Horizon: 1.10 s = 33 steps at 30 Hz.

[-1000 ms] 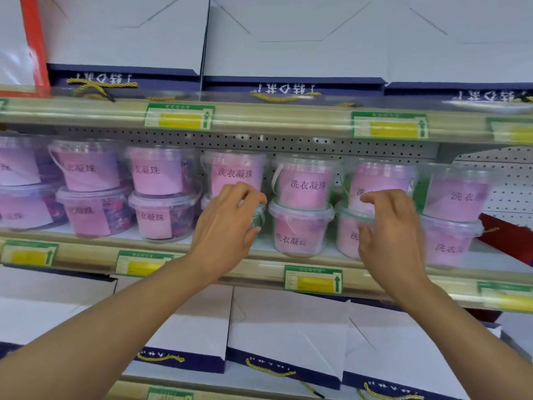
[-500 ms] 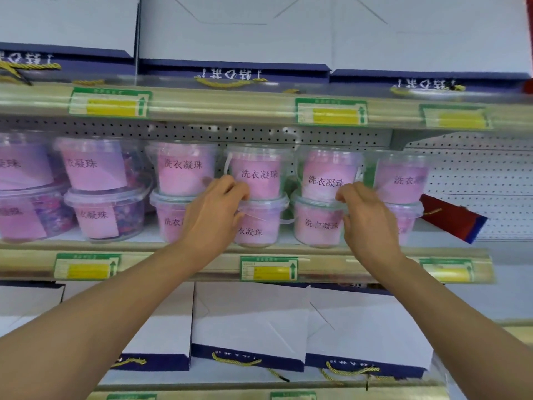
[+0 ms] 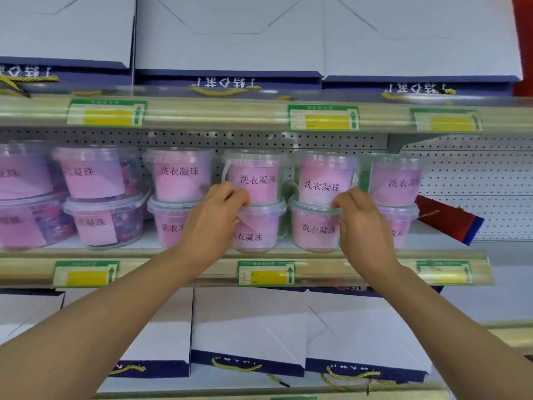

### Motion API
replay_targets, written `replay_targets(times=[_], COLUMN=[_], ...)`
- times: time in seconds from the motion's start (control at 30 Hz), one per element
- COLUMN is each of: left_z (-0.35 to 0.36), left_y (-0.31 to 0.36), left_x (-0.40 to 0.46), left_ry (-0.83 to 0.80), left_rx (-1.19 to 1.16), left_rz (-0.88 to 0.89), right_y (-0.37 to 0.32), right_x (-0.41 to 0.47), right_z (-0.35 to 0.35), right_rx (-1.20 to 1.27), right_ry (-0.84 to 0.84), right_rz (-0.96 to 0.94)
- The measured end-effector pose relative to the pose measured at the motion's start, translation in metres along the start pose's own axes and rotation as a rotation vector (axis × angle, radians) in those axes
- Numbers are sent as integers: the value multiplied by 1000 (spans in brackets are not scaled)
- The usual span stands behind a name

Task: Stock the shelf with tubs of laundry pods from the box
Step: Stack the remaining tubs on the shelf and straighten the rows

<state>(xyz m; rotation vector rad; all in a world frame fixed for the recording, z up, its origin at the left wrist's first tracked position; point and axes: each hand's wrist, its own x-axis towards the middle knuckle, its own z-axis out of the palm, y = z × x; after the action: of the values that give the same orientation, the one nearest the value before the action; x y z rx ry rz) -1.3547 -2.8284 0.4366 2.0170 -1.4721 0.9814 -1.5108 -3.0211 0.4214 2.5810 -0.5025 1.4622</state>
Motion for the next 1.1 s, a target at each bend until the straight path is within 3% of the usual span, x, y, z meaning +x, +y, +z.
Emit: replay_targets(times=[0.13,0.37,0.5,0.77,0.97,1.1], left_z=[-6,-42,-73,-125,-133,-137], left_y=[1,-6,-29,-91,-155,-201], left_x=[-7,-47,-76,-122,-133,-130], left_ry=[-39,-69,-126,-67,0,41], left_rx=[1,98,154,215,175,172], left_rz=[-50,-156,-197,-384,-369,-266], right_y=[-13,-63,-97,-166,-217,-257], right_x=[-8,-16,-10,6,14,26], right_z=[-4,-9,-6,13,33,43], right_rx=[14,93,133,183,158,140], right_ry=[25,-27,-74,-102,-84,-23], right_rz=[31,-117,-183,-244,-209,-185])
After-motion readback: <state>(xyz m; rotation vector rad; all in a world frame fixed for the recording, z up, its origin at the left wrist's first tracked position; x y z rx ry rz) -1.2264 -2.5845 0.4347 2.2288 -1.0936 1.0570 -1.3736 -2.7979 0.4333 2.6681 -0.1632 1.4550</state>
